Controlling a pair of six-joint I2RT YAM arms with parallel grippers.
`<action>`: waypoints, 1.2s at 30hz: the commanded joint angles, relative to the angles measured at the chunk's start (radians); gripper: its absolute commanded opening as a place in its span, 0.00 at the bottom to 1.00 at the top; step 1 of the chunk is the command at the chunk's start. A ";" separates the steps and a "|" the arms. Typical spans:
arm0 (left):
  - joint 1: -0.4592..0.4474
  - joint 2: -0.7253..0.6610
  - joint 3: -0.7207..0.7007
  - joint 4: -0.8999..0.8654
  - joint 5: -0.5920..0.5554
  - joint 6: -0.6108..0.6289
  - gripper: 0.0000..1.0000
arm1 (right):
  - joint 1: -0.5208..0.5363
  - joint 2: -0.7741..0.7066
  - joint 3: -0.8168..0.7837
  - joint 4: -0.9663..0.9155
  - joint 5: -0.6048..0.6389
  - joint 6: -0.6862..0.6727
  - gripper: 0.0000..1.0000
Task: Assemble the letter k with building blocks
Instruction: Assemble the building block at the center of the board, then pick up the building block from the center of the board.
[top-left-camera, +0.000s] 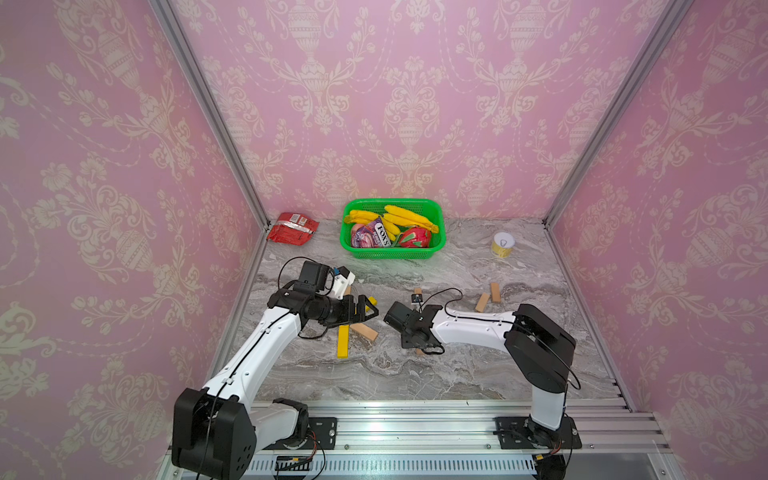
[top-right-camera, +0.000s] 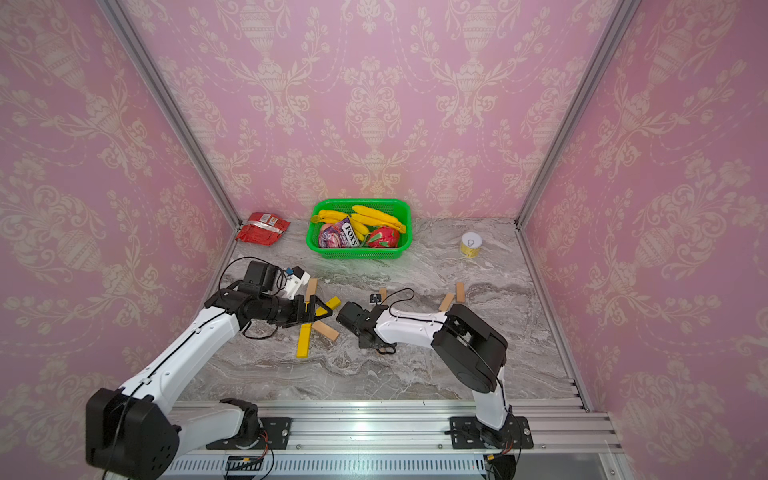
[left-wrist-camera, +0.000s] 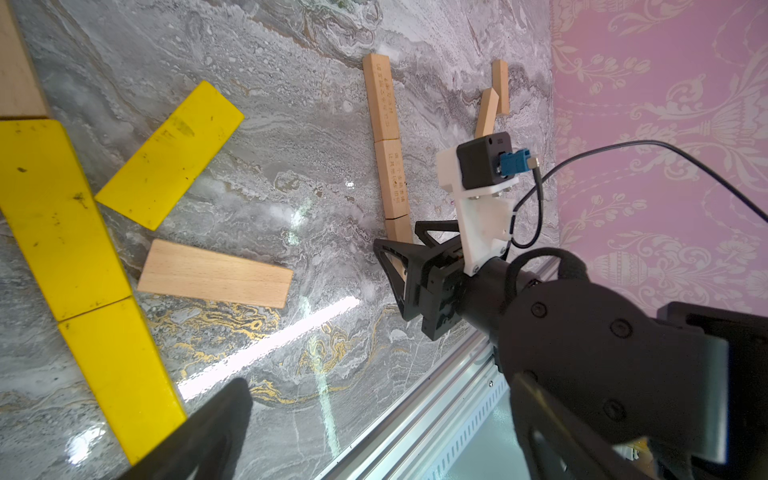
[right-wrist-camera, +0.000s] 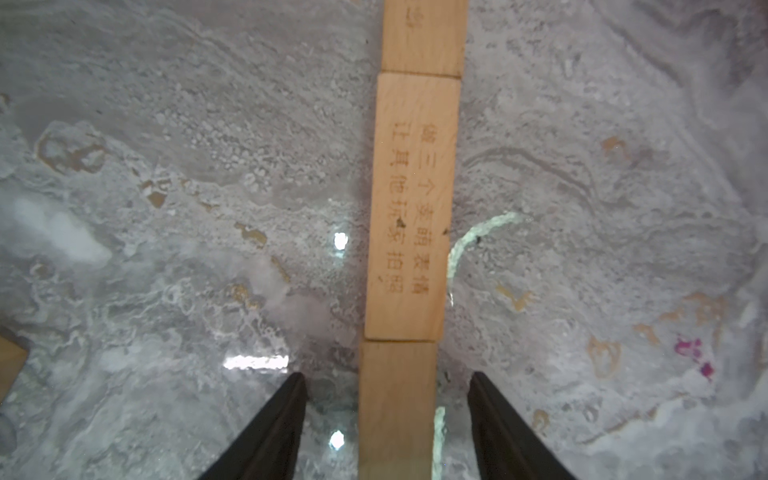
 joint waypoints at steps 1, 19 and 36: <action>0.011 -0.005 -0.015 -0.008 0.011 -0.004 0.99 | 0.016 -0.019 0.030 -0.117 0.074 0.003 0.68; -0.005 0.061 0.013 0.041 0.098 -0.049 0.99 | -0.099 -0.409 -0.189 -0.136 0.129 0.016 0.84; -0.187 0.417 0.448 -0.016 0.054 -0.008 0.99 | -0.506 -0.480 -0.312 -0.016 0.024 -0.125 0.95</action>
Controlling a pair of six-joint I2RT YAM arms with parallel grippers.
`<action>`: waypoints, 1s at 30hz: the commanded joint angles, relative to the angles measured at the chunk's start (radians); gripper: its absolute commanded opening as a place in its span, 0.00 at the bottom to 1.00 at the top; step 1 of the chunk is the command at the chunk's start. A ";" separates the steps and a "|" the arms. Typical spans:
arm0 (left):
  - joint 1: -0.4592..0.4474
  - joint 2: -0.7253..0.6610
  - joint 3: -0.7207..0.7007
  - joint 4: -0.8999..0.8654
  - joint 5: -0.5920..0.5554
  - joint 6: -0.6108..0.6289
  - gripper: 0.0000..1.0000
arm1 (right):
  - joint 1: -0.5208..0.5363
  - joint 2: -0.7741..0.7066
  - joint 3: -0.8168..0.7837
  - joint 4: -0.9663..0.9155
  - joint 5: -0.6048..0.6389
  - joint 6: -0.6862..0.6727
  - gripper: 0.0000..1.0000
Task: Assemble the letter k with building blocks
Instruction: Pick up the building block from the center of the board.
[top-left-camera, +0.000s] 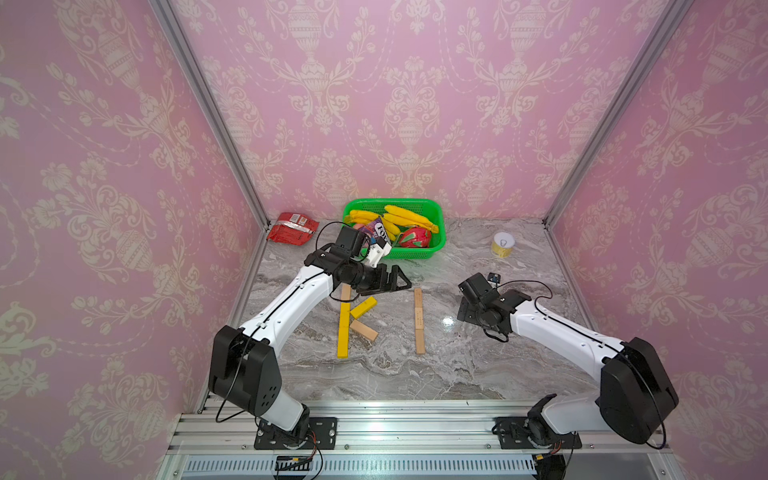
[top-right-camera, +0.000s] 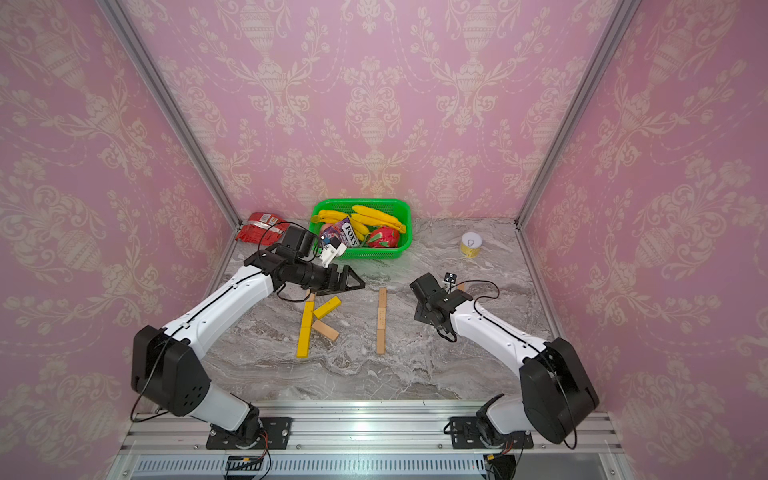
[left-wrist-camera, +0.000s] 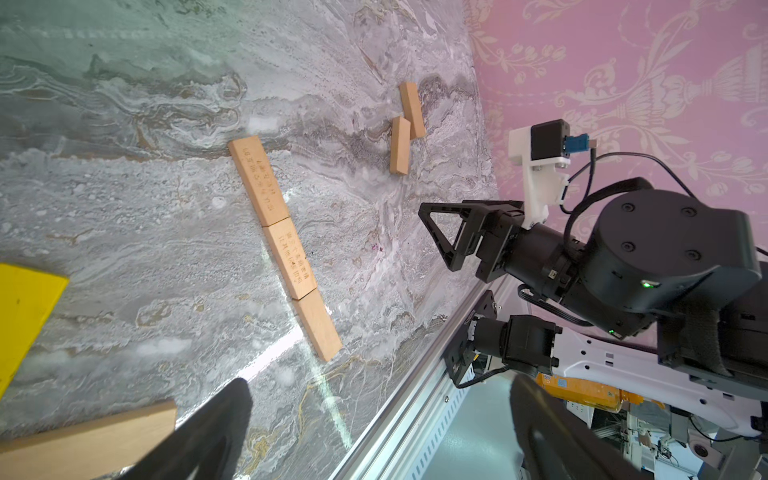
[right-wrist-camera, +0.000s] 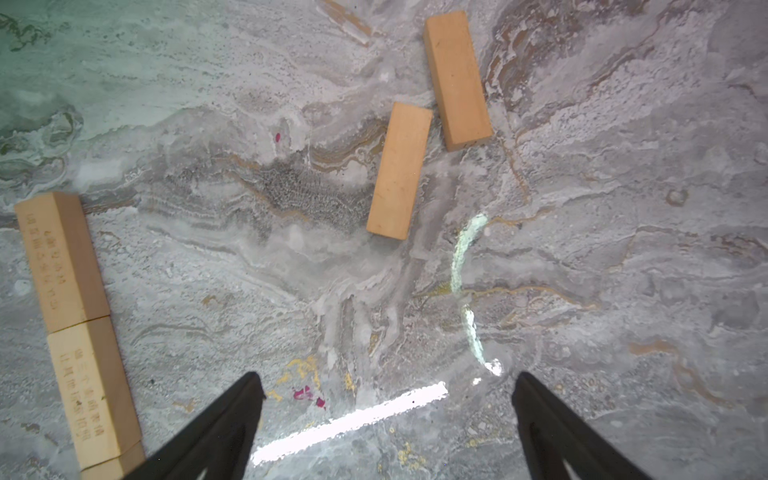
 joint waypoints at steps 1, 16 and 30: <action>-0.003 0.044 -0.011 -0.009 0.013 0.026 0.99 | -0.054 0.017 -0.011 0.033 -0.015 -0.032 0.95; -0.003 0.010 -0.061 -0.020 -0.026 0.078 0.99 | -0.201 0.222 0.092 0.134 -0.116 -0.084 0.88; 0.000 0.011 -0.057 -0.035 -0.050 0.088 0.99 | -0.242 0.323 0.145 0.184 -0.149 -0.075 0.73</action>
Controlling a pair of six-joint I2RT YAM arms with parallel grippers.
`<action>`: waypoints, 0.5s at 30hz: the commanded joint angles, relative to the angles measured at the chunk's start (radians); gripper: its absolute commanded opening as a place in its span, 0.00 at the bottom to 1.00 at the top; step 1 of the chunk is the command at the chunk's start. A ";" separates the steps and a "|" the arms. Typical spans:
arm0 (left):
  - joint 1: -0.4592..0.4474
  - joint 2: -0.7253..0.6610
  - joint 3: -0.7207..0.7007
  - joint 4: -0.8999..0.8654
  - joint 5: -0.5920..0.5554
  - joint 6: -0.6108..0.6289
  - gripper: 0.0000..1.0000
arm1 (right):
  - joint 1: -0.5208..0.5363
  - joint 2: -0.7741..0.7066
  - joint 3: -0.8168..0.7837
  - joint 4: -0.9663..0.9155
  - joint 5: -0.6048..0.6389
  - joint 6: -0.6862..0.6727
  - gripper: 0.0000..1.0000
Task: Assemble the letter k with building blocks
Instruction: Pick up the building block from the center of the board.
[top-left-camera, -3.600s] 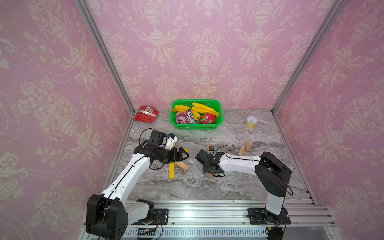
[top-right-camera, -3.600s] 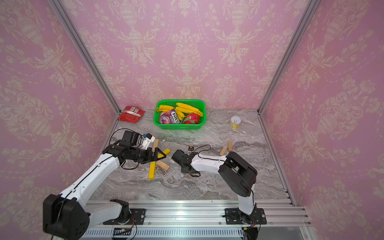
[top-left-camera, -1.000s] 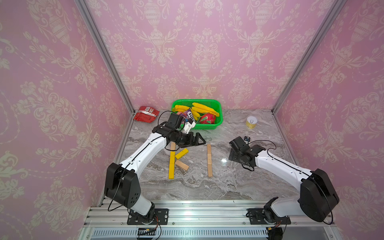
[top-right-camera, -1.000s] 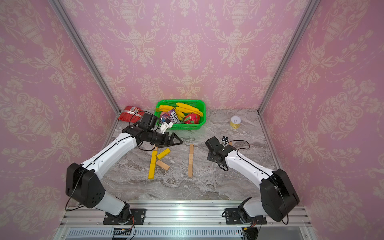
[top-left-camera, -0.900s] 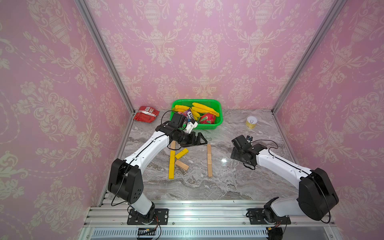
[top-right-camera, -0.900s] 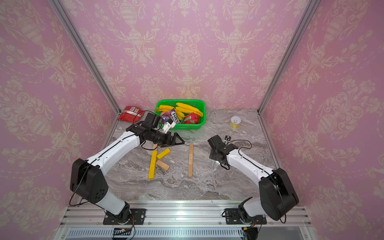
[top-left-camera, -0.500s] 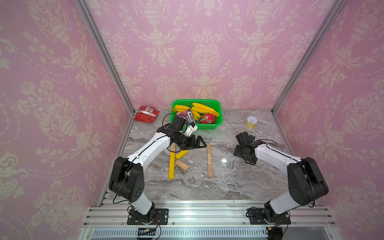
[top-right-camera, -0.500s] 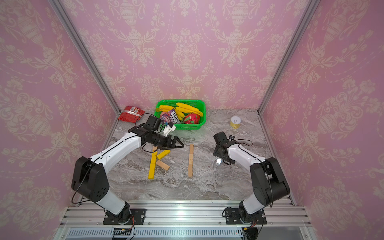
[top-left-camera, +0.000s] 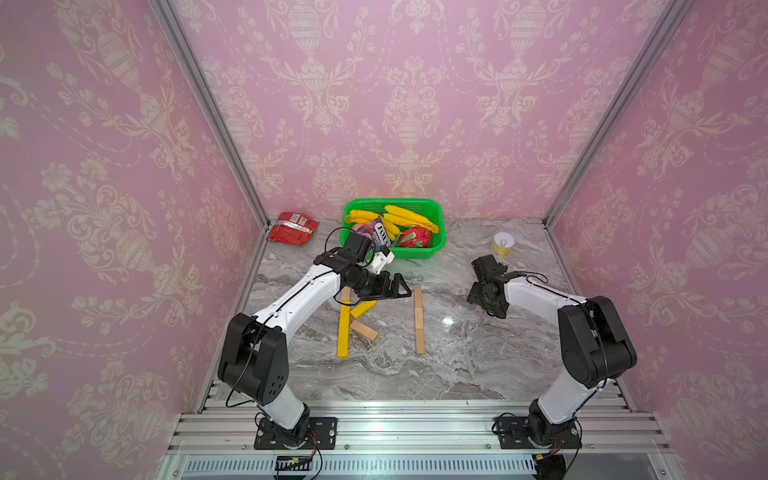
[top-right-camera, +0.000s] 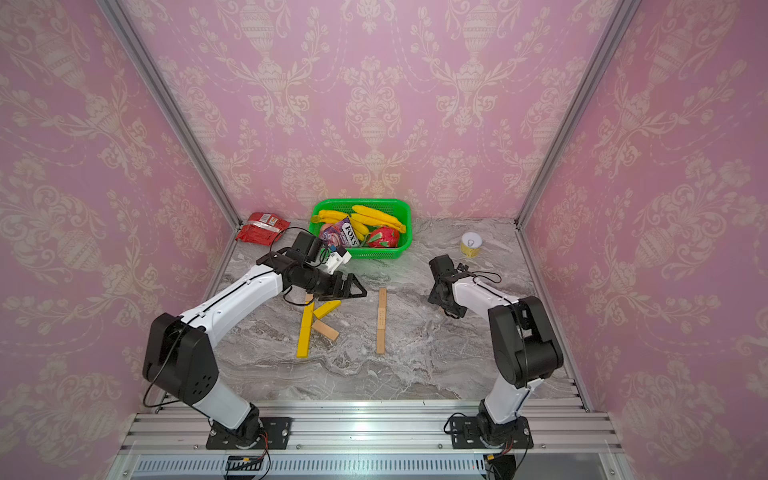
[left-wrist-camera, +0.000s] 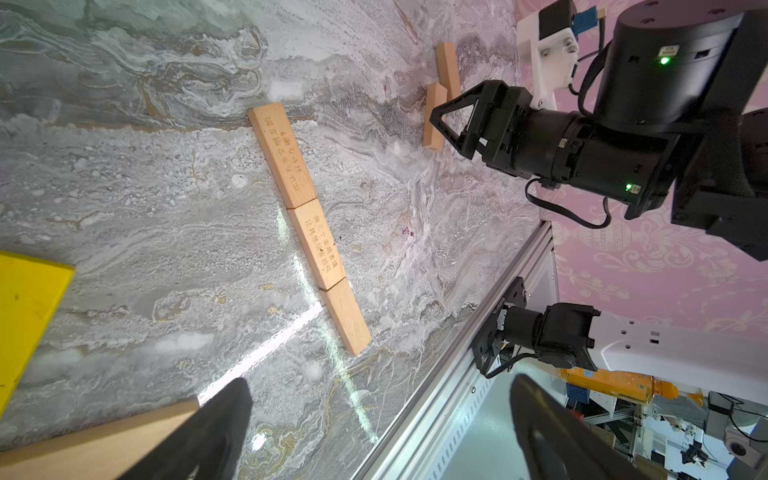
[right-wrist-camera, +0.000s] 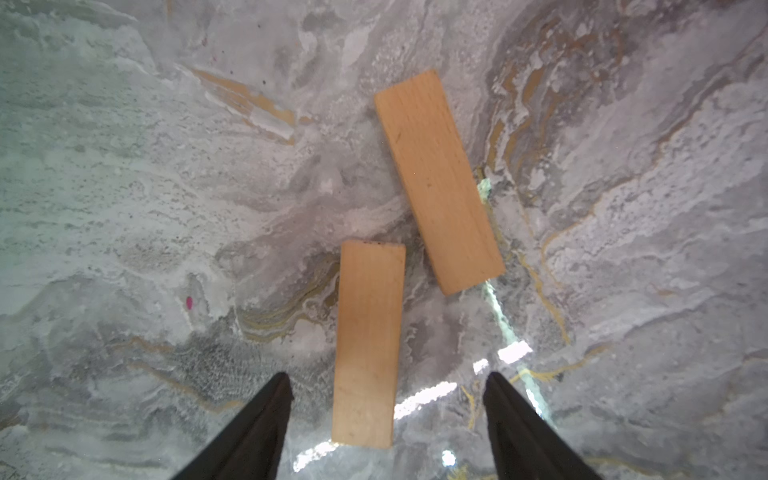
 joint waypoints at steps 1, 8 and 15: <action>0.003 -0.028 -0.003 -0.030 -0.022 0.032 0.99 | -0.005 0.022 0.027 0.017 -0.018 -0.002 0.72; 0.005 -0.027 -0.001 -0.032 -0.023 0.033 0.99 | -0.009 0.059 0.045 0.021 -0.027 -0.006 0.61; 0.006 -0.029 -0.001 -0.033 -0.022 0.034 0.99 | -0.013 0.073 0.031 0.035 -0.033 0.002 0.55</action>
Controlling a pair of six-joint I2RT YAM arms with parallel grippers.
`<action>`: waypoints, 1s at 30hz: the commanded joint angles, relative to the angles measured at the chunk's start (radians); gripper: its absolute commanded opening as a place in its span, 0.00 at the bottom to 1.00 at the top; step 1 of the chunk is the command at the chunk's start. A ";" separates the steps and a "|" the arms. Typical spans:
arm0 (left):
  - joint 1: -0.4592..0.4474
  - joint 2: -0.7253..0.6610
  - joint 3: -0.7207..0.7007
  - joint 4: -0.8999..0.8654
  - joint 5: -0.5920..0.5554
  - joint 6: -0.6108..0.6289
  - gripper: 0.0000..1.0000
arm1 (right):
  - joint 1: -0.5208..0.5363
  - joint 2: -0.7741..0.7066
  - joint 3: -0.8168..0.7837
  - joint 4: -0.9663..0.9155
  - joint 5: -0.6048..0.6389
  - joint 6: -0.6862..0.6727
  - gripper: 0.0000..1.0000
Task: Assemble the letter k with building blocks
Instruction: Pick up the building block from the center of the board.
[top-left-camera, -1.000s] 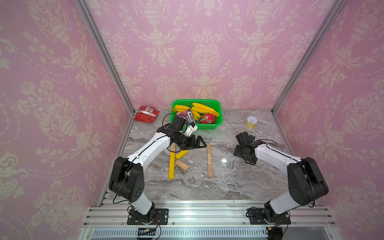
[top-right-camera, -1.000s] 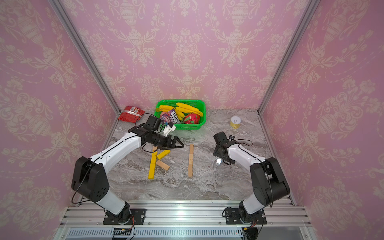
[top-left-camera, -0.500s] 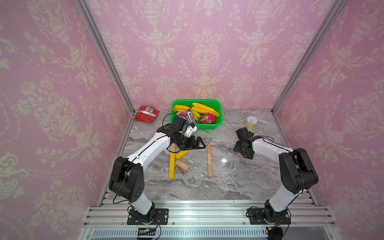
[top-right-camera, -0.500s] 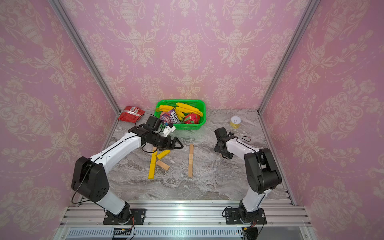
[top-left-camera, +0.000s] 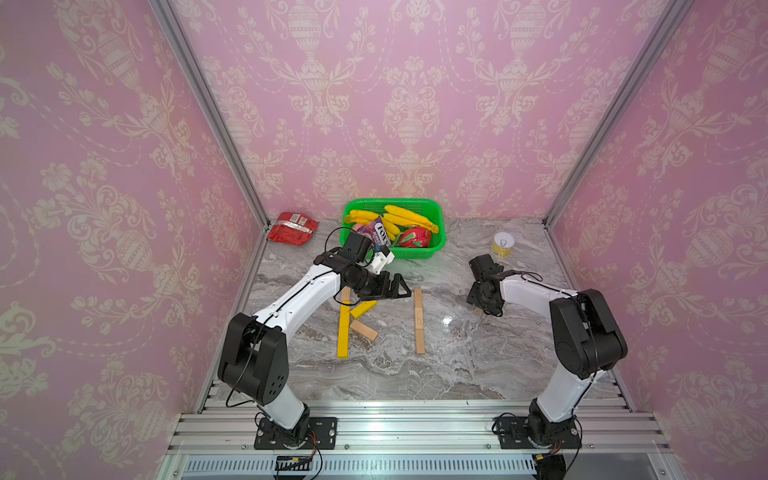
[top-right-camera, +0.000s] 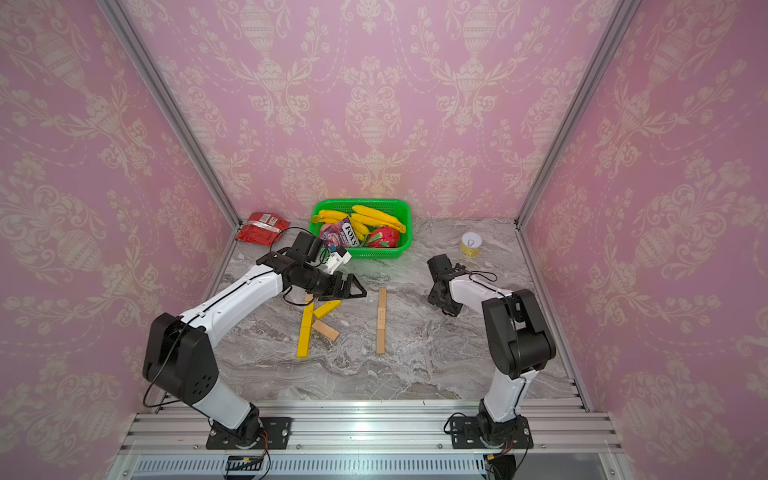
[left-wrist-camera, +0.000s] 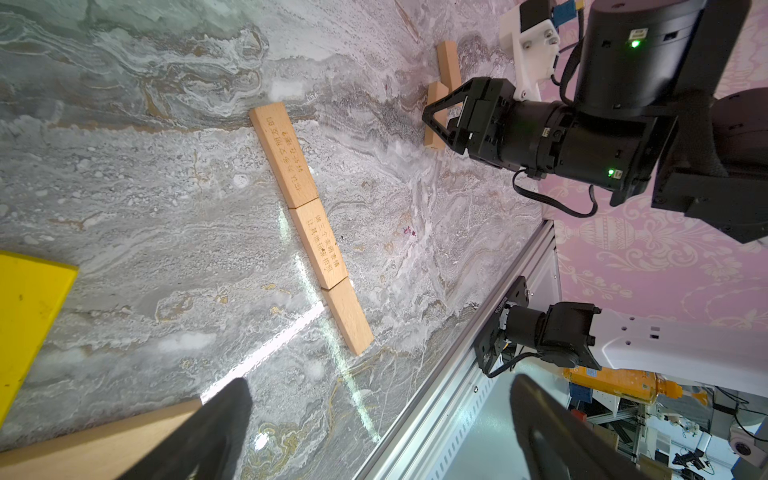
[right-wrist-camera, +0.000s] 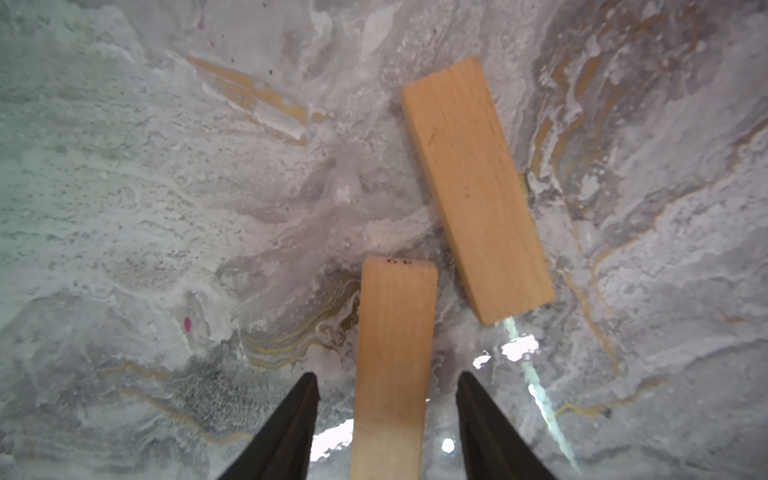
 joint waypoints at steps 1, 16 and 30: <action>0.005 -0.027 -0.001 -0.030 -0.019 0.026 0.99 | -0.007 0.011 0.004 0.007 -0.004 0.002 0.53; 0.010 -0.021 0.000 -0.033 -0.019 0.023 0.99 | -0.011 0.035 -0.031 0.040 -0.027 0.014 0.36; 0.016 -0.031 0.002 -0.034 -0.018 0.021 0.99 | -0.006 -0.030 -0.092 0.060 -0.040 0.032 0.20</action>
